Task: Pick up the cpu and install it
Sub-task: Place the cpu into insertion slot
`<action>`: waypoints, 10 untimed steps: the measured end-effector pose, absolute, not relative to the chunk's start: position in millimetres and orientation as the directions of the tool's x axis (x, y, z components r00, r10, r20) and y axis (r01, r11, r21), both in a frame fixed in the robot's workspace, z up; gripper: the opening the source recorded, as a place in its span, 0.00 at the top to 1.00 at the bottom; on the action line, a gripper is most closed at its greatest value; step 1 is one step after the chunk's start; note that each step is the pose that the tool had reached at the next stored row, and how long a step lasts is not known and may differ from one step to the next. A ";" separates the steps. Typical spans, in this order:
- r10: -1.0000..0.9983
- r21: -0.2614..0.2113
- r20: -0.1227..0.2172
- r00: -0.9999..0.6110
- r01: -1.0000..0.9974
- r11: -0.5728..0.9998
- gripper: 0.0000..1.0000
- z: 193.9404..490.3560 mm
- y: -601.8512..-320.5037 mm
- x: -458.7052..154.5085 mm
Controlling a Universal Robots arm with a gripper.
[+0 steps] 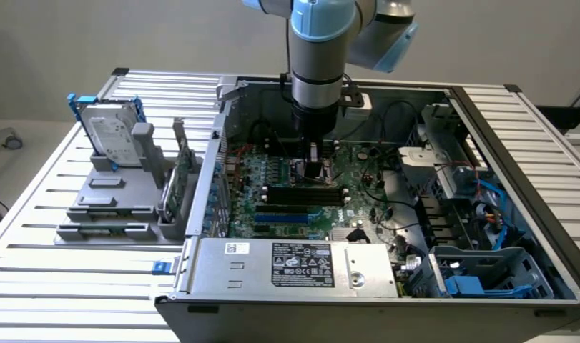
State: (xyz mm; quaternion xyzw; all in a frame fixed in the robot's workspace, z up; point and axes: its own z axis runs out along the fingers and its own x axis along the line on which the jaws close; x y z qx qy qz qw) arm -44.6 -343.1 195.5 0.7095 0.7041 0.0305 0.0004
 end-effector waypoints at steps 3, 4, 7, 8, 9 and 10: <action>0.999 0.044 0.042 0.005 0.999 -0.007 0.46 195.5 -343.1 -44.6; 0.999 0.044 0.042 0.005 0.999 -0.006 0.46 195.5 -343.1 -44.6; 0.999 0.043 0.042 0.002 0.999 -0.004 0.46 195.5 -343.1 -44.6; 0.999 0.044 0.042 0.002 0.999 -0.004 0.46 195.5 -343.1 -44.6; 0.999 0.044 0.041 0.001 0.999 -0.003 0.46 195.5 -343.1 -44.6; 0.999 0.044 0.041 0.000 0.999 -0.002 0.46 195.5 -343.1 -44.6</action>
